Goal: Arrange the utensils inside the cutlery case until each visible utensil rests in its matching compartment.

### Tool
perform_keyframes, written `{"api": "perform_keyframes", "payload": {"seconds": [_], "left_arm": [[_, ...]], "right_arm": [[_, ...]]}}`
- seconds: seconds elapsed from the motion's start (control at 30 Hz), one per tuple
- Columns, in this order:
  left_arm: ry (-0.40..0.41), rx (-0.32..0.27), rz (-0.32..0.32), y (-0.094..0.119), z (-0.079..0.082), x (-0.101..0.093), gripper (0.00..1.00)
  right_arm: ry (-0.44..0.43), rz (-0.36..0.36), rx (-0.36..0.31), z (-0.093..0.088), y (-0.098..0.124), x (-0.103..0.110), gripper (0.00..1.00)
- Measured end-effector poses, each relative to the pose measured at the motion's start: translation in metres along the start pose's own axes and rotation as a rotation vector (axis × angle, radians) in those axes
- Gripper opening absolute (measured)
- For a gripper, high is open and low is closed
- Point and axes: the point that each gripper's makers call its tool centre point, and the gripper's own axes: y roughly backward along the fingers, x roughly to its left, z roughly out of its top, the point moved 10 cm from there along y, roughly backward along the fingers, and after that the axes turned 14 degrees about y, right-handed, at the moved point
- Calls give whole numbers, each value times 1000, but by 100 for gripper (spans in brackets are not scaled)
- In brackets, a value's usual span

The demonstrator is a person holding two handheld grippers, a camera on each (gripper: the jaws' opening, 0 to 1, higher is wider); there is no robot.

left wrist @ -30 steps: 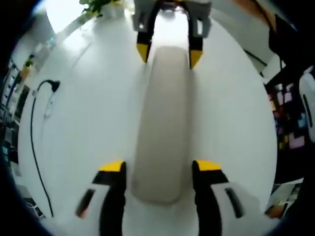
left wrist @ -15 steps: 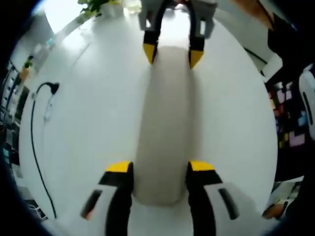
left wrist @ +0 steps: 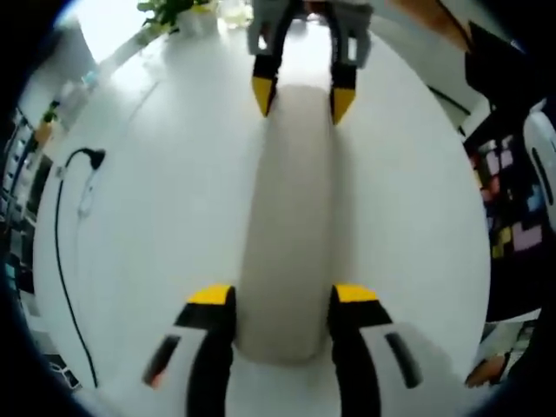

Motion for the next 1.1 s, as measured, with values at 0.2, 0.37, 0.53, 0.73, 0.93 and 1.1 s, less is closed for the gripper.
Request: {"api": "perform_keyframes", "payload": {"seconds": [0.2,0.37,0.53,0.73,0.93,1.1], "left_arm": [[-13,-35,5,3,8,6,45],[-17,-85,-5,10,17,4,45],[-7,-94,-35,10,15,-4,44],[-8,-122,-44,9,6,-15,44],[-15,-124,-42,7,-2,-31,44],[4,-131,-50,6,-9,-41,44]], "right_arm": [[0,-25,-14,-6,4,1,42],[4,-22,-40,-16,15,0,42],[7,-8,-69,-15,22,9,42],[9,-24,-103,-13,25,24,42],[13,-19,-103,-12,17,33,42],[18,-3,-117,-11,12,40,42]]}}
